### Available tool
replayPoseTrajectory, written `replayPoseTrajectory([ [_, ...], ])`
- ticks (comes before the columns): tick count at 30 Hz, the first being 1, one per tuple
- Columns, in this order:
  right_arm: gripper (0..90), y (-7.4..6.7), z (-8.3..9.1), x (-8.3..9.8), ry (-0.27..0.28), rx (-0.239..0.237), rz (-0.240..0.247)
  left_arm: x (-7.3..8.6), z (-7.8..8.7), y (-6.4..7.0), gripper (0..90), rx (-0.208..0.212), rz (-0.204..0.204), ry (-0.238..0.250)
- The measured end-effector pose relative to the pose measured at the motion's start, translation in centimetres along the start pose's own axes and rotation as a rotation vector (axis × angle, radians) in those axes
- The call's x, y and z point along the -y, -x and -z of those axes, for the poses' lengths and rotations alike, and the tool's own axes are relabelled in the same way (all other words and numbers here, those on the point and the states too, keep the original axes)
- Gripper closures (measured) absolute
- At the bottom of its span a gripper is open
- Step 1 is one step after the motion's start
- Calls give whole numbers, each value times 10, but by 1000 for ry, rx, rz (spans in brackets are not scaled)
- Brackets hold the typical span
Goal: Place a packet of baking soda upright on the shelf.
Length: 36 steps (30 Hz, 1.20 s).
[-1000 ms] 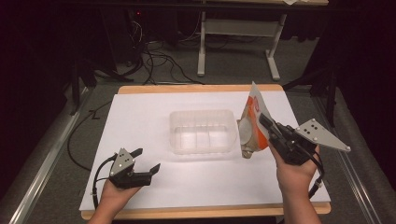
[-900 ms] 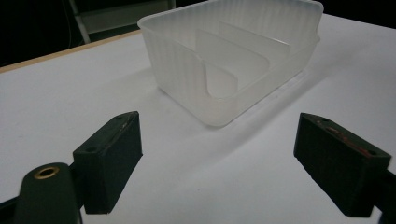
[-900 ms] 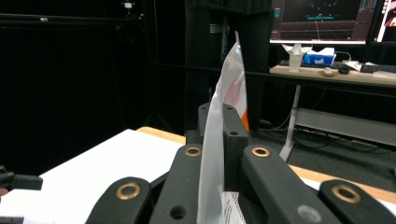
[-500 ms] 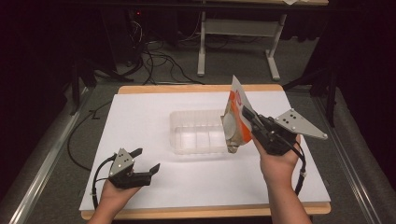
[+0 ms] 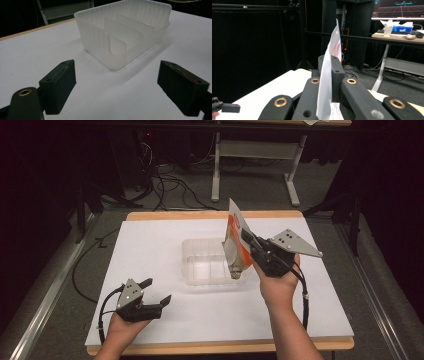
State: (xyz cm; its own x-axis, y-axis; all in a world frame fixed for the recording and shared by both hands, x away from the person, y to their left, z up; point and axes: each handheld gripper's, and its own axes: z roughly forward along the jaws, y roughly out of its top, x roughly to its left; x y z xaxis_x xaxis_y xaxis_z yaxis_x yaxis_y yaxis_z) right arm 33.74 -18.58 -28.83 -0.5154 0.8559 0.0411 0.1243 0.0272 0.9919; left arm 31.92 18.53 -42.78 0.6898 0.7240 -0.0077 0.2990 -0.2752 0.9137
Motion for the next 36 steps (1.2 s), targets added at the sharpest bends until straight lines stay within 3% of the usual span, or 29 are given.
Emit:
replayPoseTrajectory([
  [2, 900, -2, -5, 1, -3, -5, 16, 0, 0, 0, 157, 0, 0, 0],
  [36, 900, -35, -83, 22, -50, -34, 4, 0, -1, -1, 158, 1, -5, -4],
])
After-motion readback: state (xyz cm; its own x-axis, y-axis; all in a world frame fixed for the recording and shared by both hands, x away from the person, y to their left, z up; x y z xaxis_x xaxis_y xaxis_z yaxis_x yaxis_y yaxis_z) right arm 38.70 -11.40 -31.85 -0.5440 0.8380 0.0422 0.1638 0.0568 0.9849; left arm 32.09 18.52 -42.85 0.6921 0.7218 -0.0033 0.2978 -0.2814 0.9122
